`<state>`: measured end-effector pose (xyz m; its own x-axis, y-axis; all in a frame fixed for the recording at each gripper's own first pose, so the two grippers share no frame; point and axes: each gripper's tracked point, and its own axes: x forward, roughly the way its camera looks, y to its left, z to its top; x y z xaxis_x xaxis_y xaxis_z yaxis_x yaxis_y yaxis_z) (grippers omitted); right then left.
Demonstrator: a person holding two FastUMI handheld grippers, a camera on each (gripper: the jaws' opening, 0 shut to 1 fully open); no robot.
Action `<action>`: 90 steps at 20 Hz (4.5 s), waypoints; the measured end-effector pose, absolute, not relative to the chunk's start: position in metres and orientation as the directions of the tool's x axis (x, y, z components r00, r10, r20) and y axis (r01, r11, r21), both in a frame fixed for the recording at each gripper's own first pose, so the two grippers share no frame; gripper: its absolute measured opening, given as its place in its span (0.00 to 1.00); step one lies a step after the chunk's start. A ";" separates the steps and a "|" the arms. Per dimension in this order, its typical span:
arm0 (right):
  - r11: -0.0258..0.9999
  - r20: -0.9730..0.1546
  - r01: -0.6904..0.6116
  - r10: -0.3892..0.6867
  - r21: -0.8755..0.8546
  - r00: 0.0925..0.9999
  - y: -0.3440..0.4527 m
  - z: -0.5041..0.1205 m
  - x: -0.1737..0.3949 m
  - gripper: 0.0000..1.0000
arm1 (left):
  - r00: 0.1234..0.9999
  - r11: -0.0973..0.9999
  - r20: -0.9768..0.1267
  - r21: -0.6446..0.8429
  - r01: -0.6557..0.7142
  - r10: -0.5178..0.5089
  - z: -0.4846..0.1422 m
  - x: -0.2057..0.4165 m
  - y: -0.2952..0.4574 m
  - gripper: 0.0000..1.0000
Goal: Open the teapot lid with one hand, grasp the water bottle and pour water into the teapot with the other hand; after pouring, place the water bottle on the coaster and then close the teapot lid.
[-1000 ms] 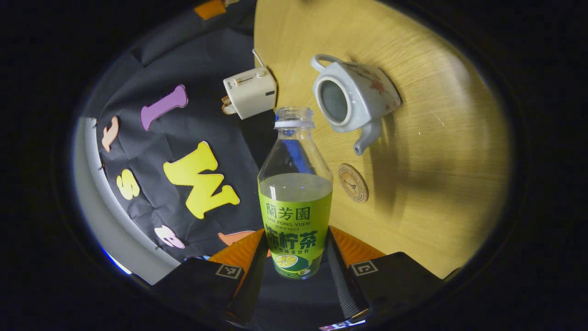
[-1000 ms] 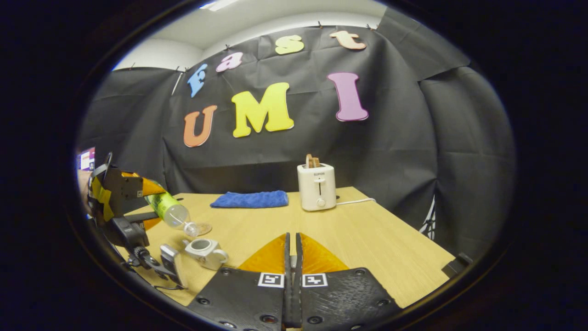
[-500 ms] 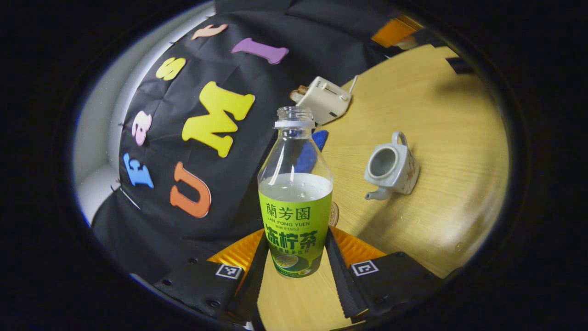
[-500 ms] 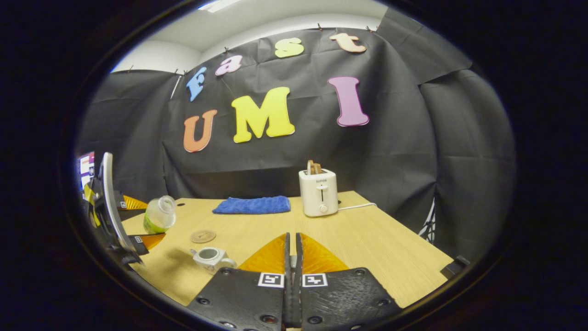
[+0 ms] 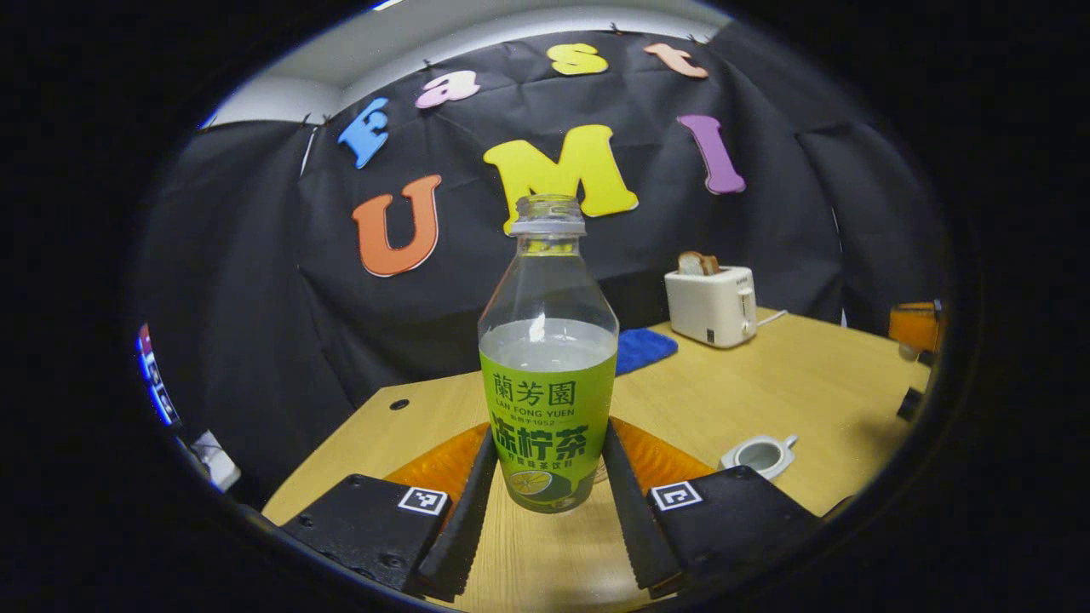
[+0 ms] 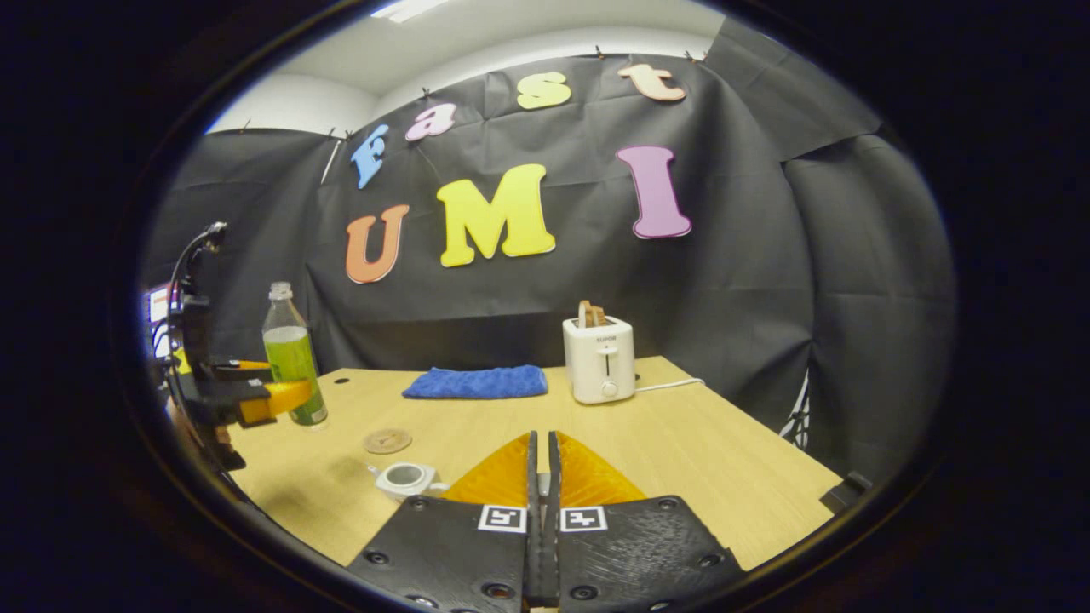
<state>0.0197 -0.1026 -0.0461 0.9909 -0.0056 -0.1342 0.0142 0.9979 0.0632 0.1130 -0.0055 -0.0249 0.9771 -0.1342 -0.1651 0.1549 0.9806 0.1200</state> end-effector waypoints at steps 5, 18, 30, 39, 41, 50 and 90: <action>0.998 -0.142 0.001 0.008 0.066 0.990 -0.096 -0.051 0.025 0.00 | 0.976 0.985 -0.137 -0.050 0.163 -0.169 -0.023 0.151 -0.010 0.72; 0.998 -0.210 0.019 -0.008 0.052 0.978 -0.105 -0.090 0.047 0.00 | 0.960 0.989 -0.238 -0.047 0.137 -0.144 -0.110 0.230 -0.024 0.74; 0.998 -0.222 0.008 0.006 0.063 0.975 -0.101 -0.097 0.050 0.00 | 0.954 0.986 -0.247 -0.035 0.166 -0.169 -0.117 0.230 -0.034 0.97; 0.997 -0.170 -0.073 0.076 0.020 0.983 -0.064 -0.069 0.061 0.00 | 0.957 0.991 -0.257 -0.046 0.125 -0.133 -0.113 0.185 -0.007 0.99; 0.993 -0.152 -0.118 0.116 -0.005 0.981 -0.044 -0.061 0.069 0.00 | 0.967 0.996 -0.237 -0.014 0.089 -0.090 -0.106 0.168 0.015 1.00; 0.952 -0.155 -0.306 0.300 -0.011 0.941 0.043 -0.077 0.107 0.00 | 0.996 1.000 -0.091 0.010 -0.013 0.014 -0.053 0.087 0.065 1.00; 0.954 -0.191 -0.299 0.295 0.010 0.936 0.054 -0.129 0.118 0.05 | 0.996 0.998 -0.081 0.033 -0.046 0.048 -0.041 0.055 0.082 1.00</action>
